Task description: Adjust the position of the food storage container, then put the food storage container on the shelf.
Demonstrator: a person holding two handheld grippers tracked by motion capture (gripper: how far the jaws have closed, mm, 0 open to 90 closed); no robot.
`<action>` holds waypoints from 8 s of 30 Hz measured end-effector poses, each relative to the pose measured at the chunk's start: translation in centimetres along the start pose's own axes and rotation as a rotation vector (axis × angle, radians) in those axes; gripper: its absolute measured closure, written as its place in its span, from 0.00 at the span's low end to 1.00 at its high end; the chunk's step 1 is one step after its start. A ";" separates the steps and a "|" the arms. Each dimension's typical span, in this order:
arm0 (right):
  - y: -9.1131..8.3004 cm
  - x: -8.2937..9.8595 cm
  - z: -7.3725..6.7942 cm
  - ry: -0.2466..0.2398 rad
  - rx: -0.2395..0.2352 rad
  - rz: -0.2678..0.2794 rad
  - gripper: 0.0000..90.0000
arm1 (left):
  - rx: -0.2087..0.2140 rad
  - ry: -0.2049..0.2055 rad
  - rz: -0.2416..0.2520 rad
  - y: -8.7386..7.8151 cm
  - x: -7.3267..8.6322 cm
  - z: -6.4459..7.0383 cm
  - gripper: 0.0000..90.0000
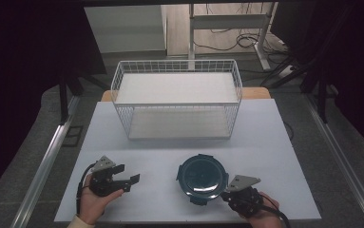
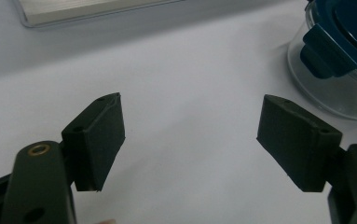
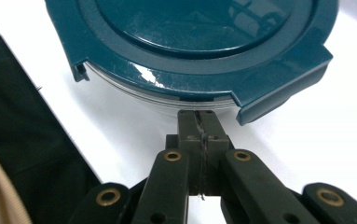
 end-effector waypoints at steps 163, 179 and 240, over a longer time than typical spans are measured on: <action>5.5 -9.7 4.9 0.671 -0.569 0.140 0.42 | 0.446 -0.382 -0.116 6.8 -4.8 5.9 0.40; 4.0 -9.3 4.1 0.628 -0.532 0.187 0.46 | 0.427 -0.353 -0.095 5.9 -4.9 6.4 0.42; -2.0 -13.1 3.1 0.439 -0.416 0.340 0.47 | 0.389 -0.189 0.013 0.4 -9.6 7.2 0.43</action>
Point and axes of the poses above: each handheld gripper's, and its own axes: y roughly forward along the jaws, x roughly out of its underside, z roughly to its right, the point moved 8 cm from there along y, roughly forward along the jaws, and after that the axes turned 8 degrees about -z, right-handed, at the moved point
